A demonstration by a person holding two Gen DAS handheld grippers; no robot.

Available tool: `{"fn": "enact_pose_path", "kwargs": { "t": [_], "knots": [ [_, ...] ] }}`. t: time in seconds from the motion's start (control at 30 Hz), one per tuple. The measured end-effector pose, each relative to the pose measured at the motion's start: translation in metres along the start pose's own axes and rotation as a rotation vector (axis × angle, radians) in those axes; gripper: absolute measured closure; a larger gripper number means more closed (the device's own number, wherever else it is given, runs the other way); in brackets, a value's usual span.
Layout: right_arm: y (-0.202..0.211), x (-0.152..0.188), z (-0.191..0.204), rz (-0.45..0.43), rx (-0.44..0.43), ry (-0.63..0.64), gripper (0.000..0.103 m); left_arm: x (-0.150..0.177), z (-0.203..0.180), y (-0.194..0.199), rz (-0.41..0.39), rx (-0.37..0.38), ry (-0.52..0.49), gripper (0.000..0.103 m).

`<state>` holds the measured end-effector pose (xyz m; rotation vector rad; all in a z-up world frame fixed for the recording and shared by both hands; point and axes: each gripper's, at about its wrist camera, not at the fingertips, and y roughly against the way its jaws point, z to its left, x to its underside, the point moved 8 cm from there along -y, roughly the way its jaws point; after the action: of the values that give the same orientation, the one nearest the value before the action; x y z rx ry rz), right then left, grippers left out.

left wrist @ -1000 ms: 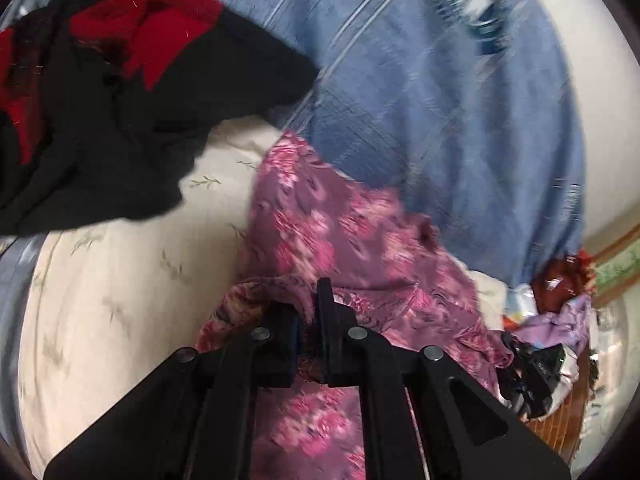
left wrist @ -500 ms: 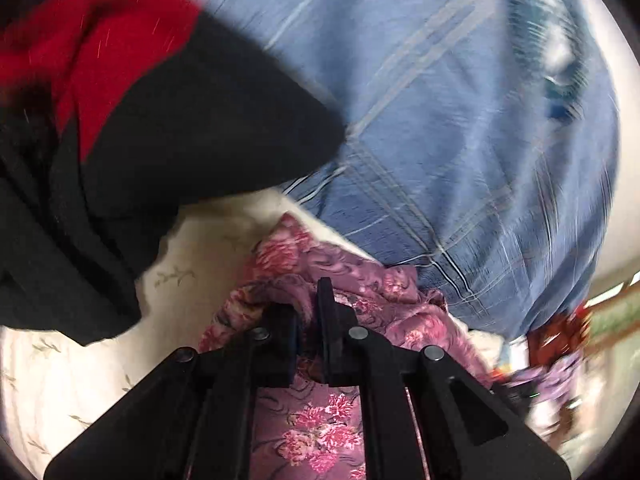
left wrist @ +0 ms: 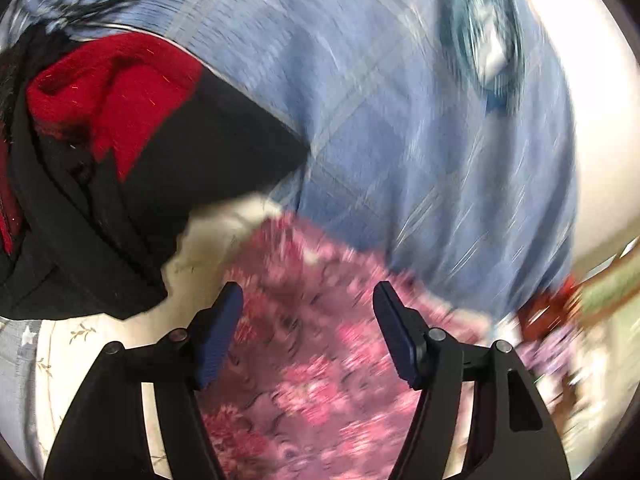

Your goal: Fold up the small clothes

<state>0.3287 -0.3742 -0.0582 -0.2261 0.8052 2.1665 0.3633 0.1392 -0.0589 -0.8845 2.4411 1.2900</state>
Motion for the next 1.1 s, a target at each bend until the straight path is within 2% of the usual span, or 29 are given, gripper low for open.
{"fn": "enact_pose_path", "kwargs": {
  "t": [0.07,0.17,0.2,0.3,0.37,0.4,0.47,0.53,0.6,0.73,0.8,0.87,0.93,0.97,1.03,1.07,1.1],
  "knots": [
    [-0.017,0.013,0.009,0.065,0.084,0.113,0.052,0.019,-0.007,-0.023,0.057,-0.054,-0.055,0.036],
    [-0.043,0.016,0.017,0.093,0.198,0.235,0.053,0.029,-0.012,-0.049,0.107,-0.095,-0.087,0.036],
    [-0.052,0.014,0.018,0.106,0.215,0.252,0.058,0.028,-0.012,-0.055,0.104,-0.125,-0.102,0.036],
    [-0.079,-0.001,0.009,0.132,0.336,0.261,0.065,0.021,0.0,-0.078,0.107,-0.252,-0.109,0.037],
    [-0.088,-0.006,-0.006,0.157,0.42,0.244,0.07,0.019,0.01,-0.083,0.127,-0.261,-0.063,0.041],
    [-0.088,-0.008,-0.011,0.162,0.429,0.224,0.074,0.017,0.013,-0.079,0.128,-0.235,-0.033,0.043],
    [-0.073,-0.012,-0.008,0.116,0.374,0.196,0.069,0.014,0.018,-0.064,0.115,-0.172,-0.001,0.043],
    [-0.057,-0.012,-0.005,0.095,0.335,0.205,0.065,0.012,0.027,-0.045,0.09,-0.173,-0.009,0.043],
    [-0.048,-0.006,-0.005,0.124,0.293,0.207,0.053,0.014,0.035,-0.033,0.078,-0.17,-0.01,0.042],
    [-0.052,0.008,-0.006,0.162,0.29,0.222,0.052,0.027,0.046,-0.04,0.151,-0.091,0.083,0.039],
    [-0.066,0.013,-0.001,0.171,0.303,0.224,0.053,0.029,0.045,-0.045,0.155,-0.095,0.1,0.038],
    [-0.081,0.009,0.005,0.171,0.331,0.236,0.059,0.023,0.032,-0.048,0.148,-0.103,0.058,0.036],
    [-0.091,0.005,0.015,0.192,0.336,0.275,0.097,0.016,0.026,-0.05,0.129,-0.113,0.027,0.036],
    [-0.09,0.002,0.018,0.198,0.318,0.289,0.097,0.013,0.023,-0.05,0.11,-0.117,0.006,0.036],
    [-0.075,-0.007,0.028,0.133,0.265,0.311,0.097,0.001,0.019,-0.056,0.073,-0.164,-0.033,0.036],
    [-0.07,-0.013,0.026,0.11,0.258,0.297,0.097,-0.002,0.024,-0.062,0.063,-0.216,-0.046,0.039],
    [-0.072,-0.016,0.018,0.112,0.278,0.279,0.097,-0.002,0.03,-0.068,0.071,-0.262,-0.049,0.047]
  ]
}}
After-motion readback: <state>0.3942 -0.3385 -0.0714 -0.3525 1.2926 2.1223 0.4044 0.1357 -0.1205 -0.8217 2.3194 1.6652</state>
